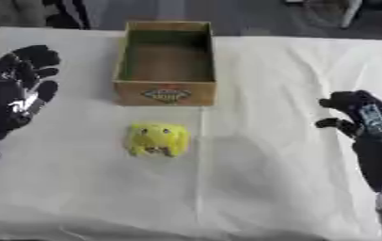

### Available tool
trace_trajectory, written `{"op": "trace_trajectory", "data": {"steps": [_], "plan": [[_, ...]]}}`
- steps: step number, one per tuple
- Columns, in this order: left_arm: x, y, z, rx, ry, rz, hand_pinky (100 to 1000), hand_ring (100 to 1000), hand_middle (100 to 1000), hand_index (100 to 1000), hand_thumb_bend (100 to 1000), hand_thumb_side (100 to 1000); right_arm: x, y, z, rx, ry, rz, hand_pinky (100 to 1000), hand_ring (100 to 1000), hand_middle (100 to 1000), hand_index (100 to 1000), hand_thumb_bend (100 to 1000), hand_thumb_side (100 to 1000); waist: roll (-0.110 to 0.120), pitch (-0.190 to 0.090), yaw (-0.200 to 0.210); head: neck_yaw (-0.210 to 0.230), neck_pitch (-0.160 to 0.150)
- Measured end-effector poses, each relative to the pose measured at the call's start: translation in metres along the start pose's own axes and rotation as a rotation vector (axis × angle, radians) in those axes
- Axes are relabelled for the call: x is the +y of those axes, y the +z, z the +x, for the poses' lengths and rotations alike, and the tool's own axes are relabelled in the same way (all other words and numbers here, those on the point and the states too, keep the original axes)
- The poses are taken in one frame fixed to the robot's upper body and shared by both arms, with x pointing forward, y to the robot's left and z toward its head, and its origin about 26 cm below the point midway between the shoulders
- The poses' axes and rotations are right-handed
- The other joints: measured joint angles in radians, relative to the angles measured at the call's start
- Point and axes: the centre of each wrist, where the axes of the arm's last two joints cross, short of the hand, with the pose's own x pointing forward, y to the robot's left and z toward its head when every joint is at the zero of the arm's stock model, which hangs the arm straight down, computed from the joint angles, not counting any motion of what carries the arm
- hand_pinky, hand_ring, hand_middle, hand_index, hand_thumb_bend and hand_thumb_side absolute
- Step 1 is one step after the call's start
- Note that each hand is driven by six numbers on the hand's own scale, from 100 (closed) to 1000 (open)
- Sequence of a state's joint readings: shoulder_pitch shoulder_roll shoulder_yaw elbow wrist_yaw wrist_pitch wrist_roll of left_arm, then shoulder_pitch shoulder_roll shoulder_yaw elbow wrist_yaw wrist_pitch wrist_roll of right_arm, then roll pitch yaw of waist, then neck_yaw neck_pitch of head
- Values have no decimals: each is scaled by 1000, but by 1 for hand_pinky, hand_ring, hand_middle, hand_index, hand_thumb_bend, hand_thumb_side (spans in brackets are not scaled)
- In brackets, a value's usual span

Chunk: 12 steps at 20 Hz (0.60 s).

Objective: Pick up objects on the table and place them in the box.

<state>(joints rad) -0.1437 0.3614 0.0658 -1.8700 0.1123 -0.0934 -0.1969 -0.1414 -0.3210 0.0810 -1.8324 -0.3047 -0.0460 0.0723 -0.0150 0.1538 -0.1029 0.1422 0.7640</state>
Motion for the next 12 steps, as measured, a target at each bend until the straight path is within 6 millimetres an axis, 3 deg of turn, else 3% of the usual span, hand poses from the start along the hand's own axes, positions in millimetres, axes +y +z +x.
{"op": "trace_trajectory", "data": {"steps": [8, 9, 12], "plan": [[2, -4, 3, -11, -20, -15, 873, 848, 765, 849, 425, 295, 0, 0, 0, 0, -1, 0, 589, 788, 606, 696, 100, 695, 0, -1, 0, 0, 0], [2, -5, 4, -16, -26, -21, 871, 847, 765, 850, 459, 276, 0, 0, 0, 0, -1, 0, 589, 788, 606, 696, 100, 693, 0, -1, 0, 0, 0], [3, -11, 10, -30, -67, -58, 870, 844, 766, 852, 418, 282, 0, 0, 0, 0, -1, 0, 589, 788, 606, 696, 100, 694, 0, -3, 0, 1, 0]]}}
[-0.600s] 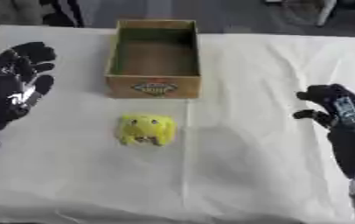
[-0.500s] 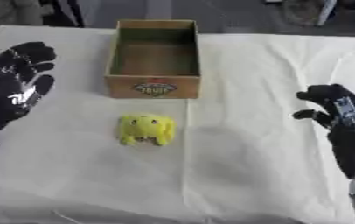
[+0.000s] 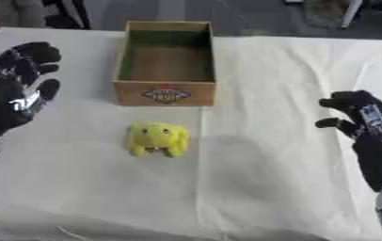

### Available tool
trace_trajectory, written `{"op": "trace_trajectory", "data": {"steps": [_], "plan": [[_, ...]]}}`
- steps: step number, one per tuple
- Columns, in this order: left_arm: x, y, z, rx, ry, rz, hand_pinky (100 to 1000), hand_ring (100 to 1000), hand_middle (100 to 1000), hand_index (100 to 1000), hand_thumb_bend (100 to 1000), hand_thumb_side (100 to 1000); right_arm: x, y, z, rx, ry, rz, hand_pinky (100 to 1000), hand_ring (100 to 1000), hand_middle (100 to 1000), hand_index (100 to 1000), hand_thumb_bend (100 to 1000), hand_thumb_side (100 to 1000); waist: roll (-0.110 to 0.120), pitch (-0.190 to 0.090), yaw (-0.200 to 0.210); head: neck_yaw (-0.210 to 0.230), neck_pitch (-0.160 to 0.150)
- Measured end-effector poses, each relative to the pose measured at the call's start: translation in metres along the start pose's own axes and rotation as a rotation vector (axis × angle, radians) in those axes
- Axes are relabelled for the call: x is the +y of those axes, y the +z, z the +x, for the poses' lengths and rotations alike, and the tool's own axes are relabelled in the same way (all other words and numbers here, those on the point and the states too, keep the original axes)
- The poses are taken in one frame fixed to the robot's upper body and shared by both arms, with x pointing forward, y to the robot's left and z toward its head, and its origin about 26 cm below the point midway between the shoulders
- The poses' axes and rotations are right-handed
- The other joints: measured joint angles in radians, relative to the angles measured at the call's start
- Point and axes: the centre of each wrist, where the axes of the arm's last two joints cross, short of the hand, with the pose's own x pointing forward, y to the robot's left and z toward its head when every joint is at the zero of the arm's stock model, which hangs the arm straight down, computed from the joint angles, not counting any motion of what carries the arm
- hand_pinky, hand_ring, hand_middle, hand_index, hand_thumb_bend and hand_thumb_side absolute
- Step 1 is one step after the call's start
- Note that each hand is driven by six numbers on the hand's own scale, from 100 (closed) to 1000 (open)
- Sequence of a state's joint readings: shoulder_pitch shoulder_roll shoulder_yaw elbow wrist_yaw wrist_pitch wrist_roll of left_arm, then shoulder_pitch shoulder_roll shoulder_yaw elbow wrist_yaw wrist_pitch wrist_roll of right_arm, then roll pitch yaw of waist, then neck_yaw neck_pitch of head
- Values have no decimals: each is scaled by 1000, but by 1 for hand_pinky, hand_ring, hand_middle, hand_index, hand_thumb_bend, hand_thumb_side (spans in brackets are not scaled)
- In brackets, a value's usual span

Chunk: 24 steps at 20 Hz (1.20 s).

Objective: Pick up objects on the table and place them in the box.

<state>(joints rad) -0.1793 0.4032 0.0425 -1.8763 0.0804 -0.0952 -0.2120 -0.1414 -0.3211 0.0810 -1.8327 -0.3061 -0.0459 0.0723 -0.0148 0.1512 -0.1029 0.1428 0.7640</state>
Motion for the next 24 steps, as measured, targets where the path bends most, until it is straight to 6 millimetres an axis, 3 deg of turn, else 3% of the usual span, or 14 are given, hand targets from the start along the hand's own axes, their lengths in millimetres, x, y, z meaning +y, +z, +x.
{"op": "trace_trajectory", "data": {"steps": [12, 19, 24], "plan": [[-15, -44, 18, -20, -356, -398, 843, 824, 764, 870, 465, 226, 2, 0, 1, 0, -5, 11, 589, 788, 606, 696, 100, 691, 3, -8, -24, 15, 0], [-30, -70, 14, 1, -513, -579, 814, 802, 749, 856, 498, 183, 2, 0, 1, 2, -6, 17, 589, 788, 606, 696, 100, 695, 8, -9, -39, 24, 0], [-41, -81, -1, 33, -594, -687, 799, 789, 740, 850, 500, 170, 3, -1, 0, 6, -7, 25, 589, 788, 606, 696, 100, 697, 15, -9, -53, 31, 0]]}}
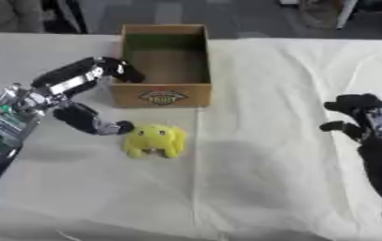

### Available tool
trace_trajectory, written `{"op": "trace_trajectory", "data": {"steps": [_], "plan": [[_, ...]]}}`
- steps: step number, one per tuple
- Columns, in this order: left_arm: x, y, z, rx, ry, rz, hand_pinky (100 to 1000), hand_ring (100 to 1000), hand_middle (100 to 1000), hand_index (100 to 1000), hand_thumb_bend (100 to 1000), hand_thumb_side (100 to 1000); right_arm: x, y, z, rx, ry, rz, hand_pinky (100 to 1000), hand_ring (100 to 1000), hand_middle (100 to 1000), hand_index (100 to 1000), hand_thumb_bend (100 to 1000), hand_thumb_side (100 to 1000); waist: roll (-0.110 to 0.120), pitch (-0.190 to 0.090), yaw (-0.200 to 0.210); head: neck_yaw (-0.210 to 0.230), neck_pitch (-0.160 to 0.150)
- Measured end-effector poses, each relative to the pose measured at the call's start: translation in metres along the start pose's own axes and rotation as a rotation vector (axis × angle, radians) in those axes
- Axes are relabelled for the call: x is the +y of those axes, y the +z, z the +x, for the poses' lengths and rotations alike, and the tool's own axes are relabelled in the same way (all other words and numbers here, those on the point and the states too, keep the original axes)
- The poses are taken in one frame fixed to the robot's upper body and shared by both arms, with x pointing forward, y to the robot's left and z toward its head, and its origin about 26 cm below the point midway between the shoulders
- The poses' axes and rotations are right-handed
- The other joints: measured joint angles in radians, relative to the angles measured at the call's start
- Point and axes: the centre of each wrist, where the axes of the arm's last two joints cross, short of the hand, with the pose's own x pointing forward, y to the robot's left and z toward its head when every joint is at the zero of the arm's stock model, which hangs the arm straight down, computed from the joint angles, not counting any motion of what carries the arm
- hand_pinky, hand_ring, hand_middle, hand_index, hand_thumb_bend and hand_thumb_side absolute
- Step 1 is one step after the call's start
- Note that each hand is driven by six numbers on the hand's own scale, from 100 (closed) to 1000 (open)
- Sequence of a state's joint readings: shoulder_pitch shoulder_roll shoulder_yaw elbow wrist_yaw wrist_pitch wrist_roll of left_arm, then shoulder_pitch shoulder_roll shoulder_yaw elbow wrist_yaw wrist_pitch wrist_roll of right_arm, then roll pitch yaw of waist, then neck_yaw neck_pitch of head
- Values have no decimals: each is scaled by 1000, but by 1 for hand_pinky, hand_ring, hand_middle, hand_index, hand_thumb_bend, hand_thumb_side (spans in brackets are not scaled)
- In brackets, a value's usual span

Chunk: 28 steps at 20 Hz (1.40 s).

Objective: Pick up objects on the table and place them in the box.

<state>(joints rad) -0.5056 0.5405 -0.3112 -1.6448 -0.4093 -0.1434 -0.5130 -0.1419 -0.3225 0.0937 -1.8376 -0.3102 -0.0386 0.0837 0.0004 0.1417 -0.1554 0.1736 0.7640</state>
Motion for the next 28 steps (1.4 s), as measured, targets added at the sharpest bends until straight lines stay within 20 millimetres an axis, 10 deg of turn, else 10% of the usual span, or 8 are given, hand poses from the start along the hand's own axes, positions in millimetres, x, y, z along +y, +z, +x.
{"op": "trace_trajectory", "data": {"steps": [28], "plan": [[-52, -48, -39, 87, -48, -170, 720, 700, 664, 808, 476, 194, 2, 0, 0, 3, -2, 13, 589, 788, 606, 696, 100, 697, -6, 1, -23, 9, 0]]}}
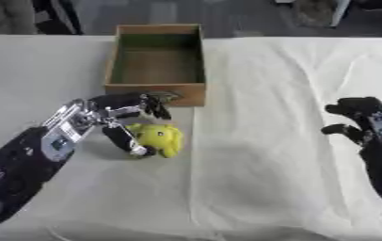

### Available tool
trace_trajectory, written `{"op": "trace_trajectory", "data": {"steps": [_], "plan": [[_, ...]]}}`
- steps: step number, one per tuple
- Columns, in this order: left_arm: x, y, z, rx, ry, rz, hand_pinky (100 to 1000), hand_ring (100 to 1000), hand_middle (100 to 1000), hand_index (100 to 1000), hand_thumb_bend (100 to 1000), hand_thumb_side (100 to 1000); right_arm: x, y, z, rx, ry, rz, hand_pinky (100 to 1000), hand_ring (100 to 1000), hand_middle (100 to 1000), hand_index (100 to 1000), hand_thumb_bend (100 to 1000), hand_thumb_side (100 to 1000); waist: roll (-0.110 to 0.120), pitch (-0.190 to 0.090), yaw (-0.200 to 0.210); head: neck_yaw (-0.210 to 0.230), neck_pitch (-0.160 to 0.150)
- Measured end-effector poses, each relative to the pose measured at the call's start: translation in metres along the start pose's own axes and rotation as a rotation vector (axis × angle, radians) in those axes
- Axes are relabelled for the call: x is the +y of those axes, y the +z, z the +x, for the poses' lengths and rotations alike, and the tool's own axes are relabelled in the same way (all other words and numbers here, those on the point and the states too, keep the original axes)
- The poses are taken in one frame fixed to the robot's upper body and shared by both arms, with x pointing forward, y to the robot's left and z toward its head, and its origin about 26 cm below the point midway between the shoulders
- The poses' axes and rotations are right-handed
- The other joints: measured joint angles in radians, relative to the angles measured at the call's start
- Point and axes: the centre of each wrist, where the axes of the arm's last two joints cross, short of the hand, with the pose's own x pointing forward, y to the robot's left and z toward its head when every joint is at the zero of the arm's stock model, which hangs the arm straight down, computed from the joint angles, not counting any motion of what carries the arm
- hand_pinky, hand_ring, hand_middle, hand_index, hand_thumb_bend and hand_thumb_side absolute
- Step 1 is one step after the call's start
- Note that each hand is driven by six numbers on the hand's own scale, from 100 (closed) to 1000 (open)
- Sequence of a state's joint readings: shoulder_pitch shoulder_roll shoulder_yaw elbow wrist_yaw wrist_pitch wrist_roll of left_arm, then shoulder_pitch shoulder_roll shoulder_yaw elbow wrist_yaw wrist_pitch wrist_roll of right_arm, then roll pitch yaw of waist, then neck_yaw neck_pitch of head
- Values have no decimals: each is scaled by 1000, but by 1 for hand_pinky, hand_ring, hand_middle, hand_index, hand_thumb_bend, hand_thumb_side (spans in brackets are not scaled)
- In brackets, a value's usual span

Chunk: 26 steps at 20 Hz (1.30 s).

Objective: Pick up objects on the table and place them in the box.

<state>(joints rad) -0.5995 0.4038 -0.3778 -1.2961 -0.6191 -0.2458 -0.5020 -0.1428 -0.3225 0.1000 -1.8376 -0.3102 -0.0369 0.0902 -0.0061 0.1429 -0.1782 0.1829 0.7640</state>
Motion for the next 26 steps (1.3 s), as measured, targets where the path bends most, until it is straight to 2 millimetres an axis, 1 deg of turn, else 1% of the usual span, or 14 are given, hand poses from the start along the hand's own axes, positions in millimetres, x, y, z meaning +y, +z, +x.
{"op": "trace_trajectory", "data": {"steps": [2, 3, 4, 5, 7, 10, 12, 14, 18, 22, 23, 24, 26], "plan": [[-1, 0, -1, 8, -8, -6, 684, 662, 626, 786, 432, 198, 0, 0, 0, 0, 0, 0, 589, 788, 606, 696, 100, 697, -1, 0, 0, 0, 0], [-1, 0, -1, 11, -12, -8, 645, 620, 586, 757, 347, 199, 0, 0, 0, 0, 0, 0, 589, 788, 606, 696, 100, 697, -1, 0, 0, 0, 0], [-1, 0, -2, 14, -15, -8, 625, 599, 564, 744, 302, 198, 0, 0, 0, 0, 0, 0, 589, 788, 606, 696, 100, 697, -1, 0, 1, 0, 0], [-2, 0, -2, 16, -17, -3, 581, 548, 517, 713, 214, 197, 0, 0, 0, 0, 0, 0, 589, 788, 606, 696, 100, 697, -1, 0, 1, 0, 0], [-2, 0, -2, 25, -14, 18, 521, 484, 452, 653, 100, 203, 0, 0, 0, 0, 0, 0, 589, 788, 606, 696, 100, 695, -2, 0, 4, 0, 0], [-2, 2, -3, 44, 0, 64, 484, 444, 405, 607, 100, 207, 0, 0, 0, 0, 0, 0, 589, 787, 606, 696, 100, 694, -2, 0, 6, 0, 0], [0, 4, -1, 46, 8, 95, 485, 443, 403, 605, 100, 207, 0, 0, 0, 0, 0, 0, 589, 787, 606, 696, 100, 693, -2, 0, 7, 0, 0], [7, 11, 1, 40, -1, 122, 487, 445, 406, 608, 100, 205, 0, 0, 0, 0, 0, 0, 589, 787, 606, 696, 100, 692, -2, -1, 9, 0, 0], [35, 34, 4, 34, -56, 180, 497, 454, 417, 620, 100, 198, 0, 0, 0, 1, 0, -1, 589, 787, 606, 696, 100, 692, 0, -4, 14, -1, 0], [73, 55, 4, 61, -101, 273, 502, 458, 422, 625, 110, 190, 0, 1, 0, 2, 1, 0, 589, 787, 606, 696, 100, 691, 4, -11, 10, -1, 0], [81, 59, 2, 79, -105, 297, 506, 461, 425, 628, 100, 196, -1, 1, 0, 2, 2, 0, 589, 787, 606, 696, 100, 691, 4, -13, 7, -1, 0], [88, 61, -1, 100, -105, 319, 509, 463, 426, 629, 110, 189, -1, 1, 0, 3, 3, 0, 589, 787, 606, 696, 100, 691, 4, -14, 3, -1, 0], [98, 63, -11, 152, -95, 360, 514, 464, 426, 629, 103, 187, -1, 1, 0, 4, 5, 2, 589, 787, 606, 696, 100, 692, 4, -15, -6, 0, 0]]}}
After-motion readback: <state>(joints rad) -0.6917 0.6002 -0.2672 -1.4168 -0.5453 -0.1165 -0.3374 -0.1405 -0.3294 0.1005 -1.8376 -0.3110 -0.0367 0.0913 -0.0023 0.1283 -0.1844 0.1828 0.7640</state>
